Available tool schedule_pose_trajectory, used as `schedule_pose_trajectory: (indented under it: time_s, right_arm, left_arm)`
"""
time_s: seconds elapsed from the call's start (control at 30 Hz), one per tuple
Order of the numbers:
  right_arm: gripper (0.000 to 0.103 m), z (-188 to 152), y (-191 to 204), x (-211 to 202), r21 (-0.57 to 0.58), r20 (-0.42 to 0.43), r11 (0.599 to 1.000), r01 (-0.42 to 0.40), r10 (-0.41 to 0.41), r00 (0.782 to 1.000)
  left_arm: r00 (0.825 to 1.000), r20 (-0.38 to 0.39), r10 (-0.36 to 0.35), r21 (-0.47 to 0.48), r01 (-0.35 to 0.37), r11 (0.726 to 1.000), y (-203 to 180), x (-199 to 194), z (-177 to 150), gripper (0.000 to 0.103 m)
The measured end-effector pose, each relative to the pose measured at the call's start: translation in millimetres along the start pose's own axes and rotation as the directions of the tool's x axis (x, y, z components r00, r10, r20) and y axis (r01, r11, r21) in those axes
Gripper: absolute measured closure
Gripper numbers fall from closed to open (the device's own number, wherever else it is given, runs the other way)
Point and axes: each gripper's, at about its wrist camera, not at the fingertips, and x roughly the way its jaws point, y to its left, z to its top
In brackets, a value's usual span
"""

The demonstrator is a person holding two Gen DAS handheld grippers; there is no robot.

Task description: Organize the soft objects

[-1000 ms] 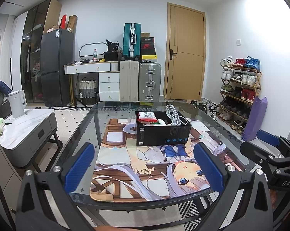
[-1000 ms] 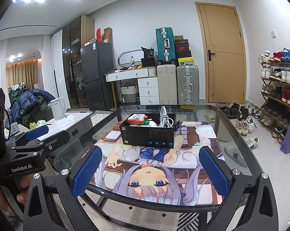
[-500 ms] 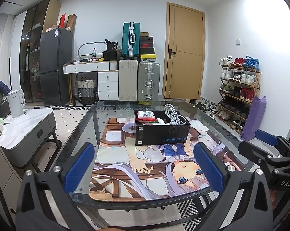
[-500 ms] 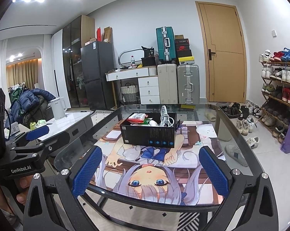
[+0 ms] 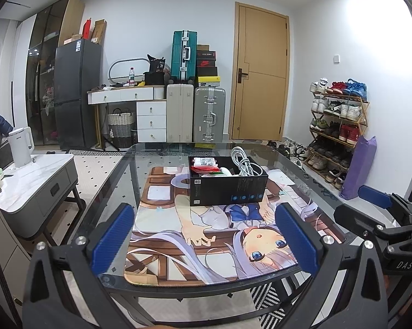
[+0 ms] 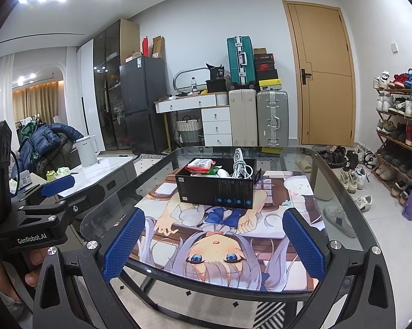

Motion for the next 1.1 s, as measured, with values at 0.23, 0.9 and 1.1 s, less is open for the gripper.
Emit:
schedule_pose_trajectory:
  time_s: [0.23,0.9,1.1]
  right_arm:
    - [0.001,0.2,-2.5,-2.0,0.006,0.007,1.0,-0.005,0.004,1.0]
    - [0.001,0.6,-3.0,-3.9,0.005,0.009,1.0,-0.007,0.007,1.0]
    - [0.001,0.7,-4.1,-4.7,0.009,0.01,1.0,-0.005,0.005,1.0]
  left_arm:
    - [1.0,-0.004,-0.003,0.01,0.003,1.0,-3.5,0.7,-0.3,0.0]
    - [1.0,0.01,0.017,0.016,-0.017,1.0,-2.6,-1.9,-0.6,0.0]
    - [1.0,0.001,0.012,0.016,-0.012,1.0,-0.9,-0.4,-0.3,0.0]
